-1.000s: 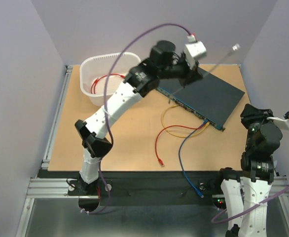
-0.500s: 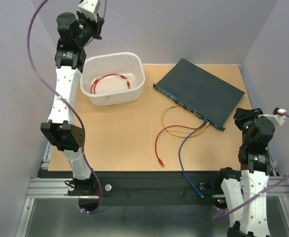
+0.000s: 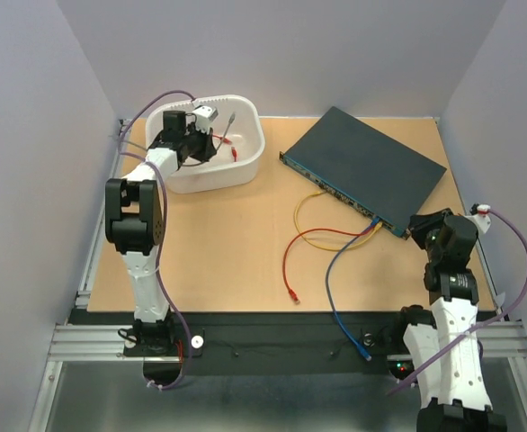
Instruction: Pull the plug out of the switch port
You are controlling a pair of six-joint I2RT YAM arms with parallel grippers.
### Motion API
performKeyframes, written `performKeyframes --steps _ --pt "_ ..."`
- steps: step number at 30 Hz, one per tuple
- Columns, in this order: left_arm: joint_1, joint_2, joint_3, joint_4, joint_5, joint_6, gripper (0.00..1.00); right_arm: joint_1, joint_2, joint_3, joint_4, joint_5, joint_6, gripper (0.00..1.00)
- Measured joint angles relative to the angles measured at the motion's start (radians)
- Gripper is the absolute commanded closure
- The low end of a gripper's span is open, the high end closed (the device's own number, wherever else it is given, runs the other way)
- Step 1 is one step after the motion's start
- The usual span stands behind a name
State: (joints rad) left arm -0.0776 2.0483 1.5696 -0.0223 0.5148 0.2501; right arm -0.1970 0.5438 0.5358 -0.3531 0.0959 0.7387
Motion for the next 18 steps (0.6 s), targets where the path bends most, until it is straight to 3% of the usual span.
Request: performKeyframes --steps 3,4,6,7,11,18 --pt "-0.005 0.029 0.027 0.024 -0.035 0.008 1.00 0.000 0.020 -0.027 0.014 -0.019 0.003 0.69" --pt "-0.006 0.050 0.051 0.031 -0.050 0.011 0.89 0.000 0.027 -0.034 0.017 -0.027 0.005 0.68" --pt "-0.008 0.079 0.077 0.042 -0.071 0.015 0.52 0.000 0.034 -0.045 0.026 -0.040 0.009 0.64" --pt "-0.009 0.084 0.080 0.043 -0.076 0.022 0.05 0.000 0.034 -0.050 0.030 -0.048 0.010 0.62" --pt "-0.015 0.095 0.080 0.033 -0.104 0.023 0.01 0.000 0.050 -0.074 0.069 -0.075 0.020 0.56" --pt "-0.025 0.013 0.080 0.009 -0.158 -0.006 0.01 0.000 0.151 -0.159 0.182 -0.166 0.061 0.55"
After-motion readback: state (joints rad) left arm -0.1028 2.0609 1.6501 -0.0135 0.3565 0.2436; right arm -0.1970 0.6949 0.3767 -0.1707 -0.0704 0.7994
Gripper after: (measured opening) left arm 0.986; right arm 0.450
